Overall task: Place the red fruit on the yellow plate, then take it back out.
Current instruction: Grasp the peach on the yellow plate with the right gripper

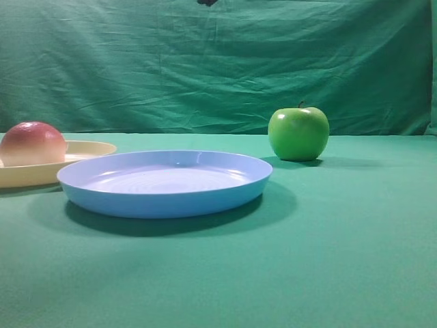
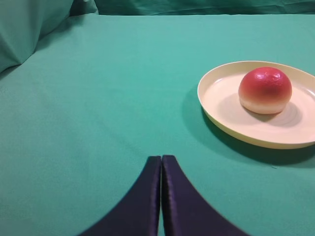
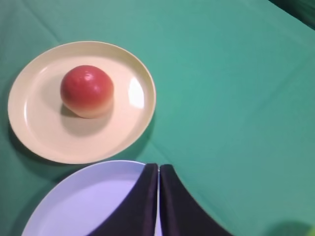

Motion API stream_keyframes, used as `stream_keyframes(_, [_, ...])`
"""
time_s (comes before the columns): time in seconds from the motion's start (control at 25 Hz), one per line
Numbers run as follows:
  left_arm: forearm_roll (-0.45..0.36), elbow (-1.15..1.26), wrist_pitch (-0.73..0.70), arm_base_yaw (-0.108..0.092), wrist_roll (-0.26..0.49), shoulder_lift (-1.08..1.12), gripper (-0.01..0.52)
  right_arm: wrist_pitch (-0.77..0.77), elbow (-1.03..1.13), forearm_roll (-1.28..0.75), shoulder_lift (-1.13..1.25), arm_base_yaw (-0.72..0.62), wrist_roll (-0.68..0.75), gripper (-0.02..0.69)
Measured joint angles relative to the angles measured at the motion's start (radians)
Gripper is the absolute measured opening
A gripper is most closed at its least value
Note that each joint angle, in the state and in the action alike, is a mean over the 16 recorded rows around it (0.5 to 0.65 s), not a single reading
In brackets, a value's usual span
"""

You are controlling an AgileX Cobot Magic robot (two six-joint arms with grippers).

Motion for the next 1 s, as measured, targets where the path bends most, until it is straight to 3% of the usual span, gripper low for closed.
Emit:
stream_keyframes(0.32, [0.0, 0.0, 0.0, 0.0, 0.0, 0.0, 0.0, 0.152, -0.31, 0.068, 0.233, 0.054, -0.081, 0.094])
stream_keyframes(0.8, [0.0, 0.0, 0.0, 0.0, 0.0, 0.0, 0.0, 0.263, -0.652, 0.268, 0.513, 0.065, -0.158, 0.498])
stream_keyframes(1.0, [0.0, 0.0, 0.0, 0.0, 0.0, 0.0, 0.0, 0.233, -0.678, 0.312, 0.564, 0.066, -0.196, 0.606])
